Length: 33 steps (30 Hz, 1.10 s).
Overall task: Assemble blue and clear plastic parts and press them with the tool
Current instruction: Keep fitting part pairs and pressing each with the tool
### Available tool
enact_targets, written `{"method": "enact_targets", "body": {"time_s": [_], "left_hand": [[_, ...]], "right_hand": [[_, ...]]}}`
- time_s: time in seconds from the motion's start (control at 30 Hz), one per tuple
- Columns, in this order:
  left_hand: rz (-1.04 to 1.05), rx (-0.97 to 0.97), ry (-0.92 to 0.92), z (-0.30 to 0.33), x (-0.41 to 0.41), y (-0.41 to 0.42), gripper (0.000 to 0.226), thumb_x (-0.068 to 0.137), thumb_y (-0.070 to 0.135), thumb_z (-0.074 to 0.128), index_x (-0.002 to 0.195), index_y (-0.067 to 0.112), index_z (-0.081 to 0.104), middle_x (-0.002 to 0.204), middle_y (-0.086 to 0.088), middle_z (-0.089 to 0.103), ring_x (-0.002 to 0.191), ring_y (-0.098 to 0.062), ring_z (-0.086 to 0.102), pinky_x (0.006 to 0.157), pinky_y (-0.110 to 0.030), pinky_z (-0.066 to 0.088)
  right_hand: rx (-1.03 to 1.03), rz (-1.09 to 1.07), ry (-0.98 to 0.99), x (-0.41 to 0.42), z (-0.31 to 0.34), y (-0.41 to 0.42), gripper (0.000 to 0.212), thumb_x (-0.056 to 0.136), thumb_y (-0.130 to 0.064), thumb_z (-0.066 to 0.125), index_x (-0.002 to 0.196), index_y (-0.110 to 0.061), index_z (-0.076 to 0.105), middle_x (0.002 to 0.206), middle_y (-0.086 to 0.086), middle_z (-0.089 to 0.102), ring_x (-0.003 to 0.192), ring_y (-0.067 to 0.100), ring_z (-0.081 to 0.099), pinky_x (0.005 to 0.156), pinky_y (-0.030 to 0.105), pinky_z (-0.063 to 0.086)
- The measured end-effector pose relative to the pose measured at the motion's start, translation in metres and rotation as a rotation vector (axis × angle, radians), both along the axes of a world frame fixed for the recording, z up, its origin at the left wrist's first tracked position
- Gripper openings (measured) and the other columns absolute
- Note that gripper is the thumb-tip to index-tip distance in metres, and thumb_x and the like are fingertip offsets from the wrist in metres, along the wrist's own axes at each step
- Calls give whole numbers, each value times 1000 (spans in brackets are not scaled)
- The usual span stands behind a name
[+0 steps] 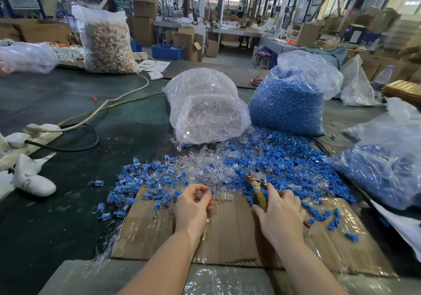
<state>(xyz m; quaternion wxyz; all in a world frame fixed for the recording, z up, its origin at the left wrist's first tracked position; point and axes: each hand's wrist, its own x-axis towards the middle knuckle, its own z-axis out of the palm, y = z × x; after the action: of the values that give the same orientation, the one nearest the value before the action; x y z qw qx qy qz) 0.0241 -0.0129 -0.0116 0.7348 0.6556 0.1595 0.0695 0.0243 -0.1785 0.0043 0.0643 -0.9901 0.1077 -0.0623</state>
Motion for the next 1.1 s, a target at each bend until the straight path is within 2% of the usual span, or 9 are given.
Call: {"method": "enact_targets", "body": {"time_s": [0.23,0.3,0.4,0.57,0.67,0.83,0.93,1.0,1.1], "left_hand": [[-16,32,-84,-2,-4,-1,17,89,-1,54,91,14,62,72,-5,60,54,-4,58,54,-17,48],[19,84,-119,-3,-9,-3,19,89,1,54,95,18,62,78,-2,62,58,-2,59,56,-16,50],[133,210,-169,-3,-13,-5,20,90,5,52,94,23,60,89,1,61,75,-5,61,67,-16,51],[368,378,-211,-2,-12,-3,19,91,1,50,101,12,62,103,3,45,88,-2,52,74,2,39],[415,387,-164,-4,-9,-2,30,92,1,48,119,7,57,112,3,35,88,-3,49,77,5,34],[404,550,-123,-7,-9,-6,47,90,1,52,136,4,43,131,-4,31,116,-15,41,101,-17,26],[366,593,-89,-7,-9,-5,51,91,3,50,140,5,35,148,-8,21,127,-11,31,104,-19,21],[330,682,-143,-9,-10,-6,49,90,1,51,138,6,40,149,-8,23,131,-14,29,107,-24,25],[284,794,-213,-9,-12,-9,38,83,-3,60,120,7,61,134,-11,44,127,-23,35,107,-40,34]], "right_hand": [[-119,-12,-20,0,-9,2,66,92,-61,31,147,-26,22,138,7,38,128,25,33,104,39,28],[-124,13,-91,-5,-5,9,58,92,-51,44,141,-23,36,135,10,44,126,29,37,105,46,28],[-49,162,-351,-7,-8,20,40,74,-20,77,111,-8,66,107,16,64,100,35,59,87,51,48],[18,295,-429,-8,-13,38,31,60,-4,83,89,-9,72,91,9,67,81,29,64,69,40,53],[54,281,-412,-6,-16,46,27,63,-2,82,86,-10,71,89,8,66,81,29,63,68,40,52],[56,250,-420,-3,-23,47,29,63,-1,81,90,-9,73,89,9,67,83,30,64,68,42,54],[55,229,-457,-4,-26,46,29,62,-1,82,88,-9,73,88,8,68,80,30,64,67,41,53],[44,206,-468,-5,-28,46,27,63,-2,82,87,-11,73,88,7,67,80,29,64,67,40,50],[12,160,-463,-6,-29,46,27,60,-3,82,83,-12,71,87,7,67,78,29,63,66,40,48]]}}
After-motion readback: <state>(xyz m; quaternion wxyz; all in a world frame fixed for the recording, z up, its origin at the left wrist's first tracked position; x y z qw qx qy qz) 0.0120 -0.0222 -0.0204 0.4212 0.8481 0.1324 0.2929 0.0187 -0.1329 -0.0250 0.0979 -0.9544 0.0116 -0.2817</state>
